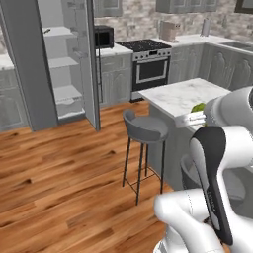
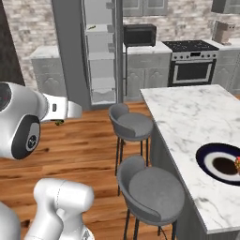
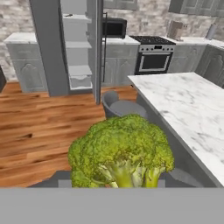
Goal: Take the cheese, fish, and broccoli from the fridge and place them on the plate on the dining counter to create an appetizer plate.
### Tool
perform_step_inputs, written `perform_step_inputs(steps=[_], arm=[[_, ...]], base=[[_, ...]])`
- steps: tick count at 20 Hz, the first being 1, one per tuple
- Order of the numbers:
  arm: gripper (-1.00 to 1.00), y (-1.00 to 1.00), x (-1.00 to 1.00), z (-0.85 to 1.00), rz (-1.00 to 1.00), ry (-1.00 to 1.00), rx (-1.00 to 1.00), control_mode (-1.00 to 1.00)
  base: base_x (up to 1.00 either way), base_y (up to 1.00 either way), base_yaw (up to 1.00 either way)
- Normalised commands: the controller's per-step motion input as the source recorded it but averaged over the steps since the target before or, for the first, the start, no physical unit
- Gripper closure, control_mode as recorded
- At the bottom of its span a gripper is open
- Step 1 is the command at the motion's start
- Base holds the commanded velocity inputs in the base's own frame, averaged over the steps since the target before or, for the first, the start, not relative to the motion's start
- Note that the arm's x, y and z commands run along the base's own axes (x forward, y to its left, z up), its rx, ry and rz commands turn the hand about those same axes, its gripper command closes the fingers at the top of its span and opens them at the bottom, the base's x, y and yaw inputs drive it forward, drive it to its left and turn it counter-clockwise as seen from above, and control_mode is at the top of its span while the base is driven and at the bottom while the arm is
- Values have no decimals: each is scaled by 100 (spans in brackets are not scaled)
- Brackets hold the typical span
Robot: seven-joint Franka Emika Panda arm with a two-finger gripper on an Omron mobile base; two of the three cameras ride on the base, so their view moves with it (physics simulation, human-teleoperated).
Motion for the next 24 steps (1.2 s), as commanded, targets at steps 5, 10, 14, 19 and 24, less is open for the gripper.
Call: perform_step_inputs(steps=[5,10,14,19,24], arm=[[100,0,0,0,0,0,0,100],[100,0,0,0,0,0,0,100],[100,0,0,0,0,0,0,100],[100,0,0,0,0,0,0,100],[100,0,0,0,0,0,0,100]], base=[[-100,0,-5],[-100,5,-5],[-67,-82,-26],[3,-50,-32],[43,10,-40]])
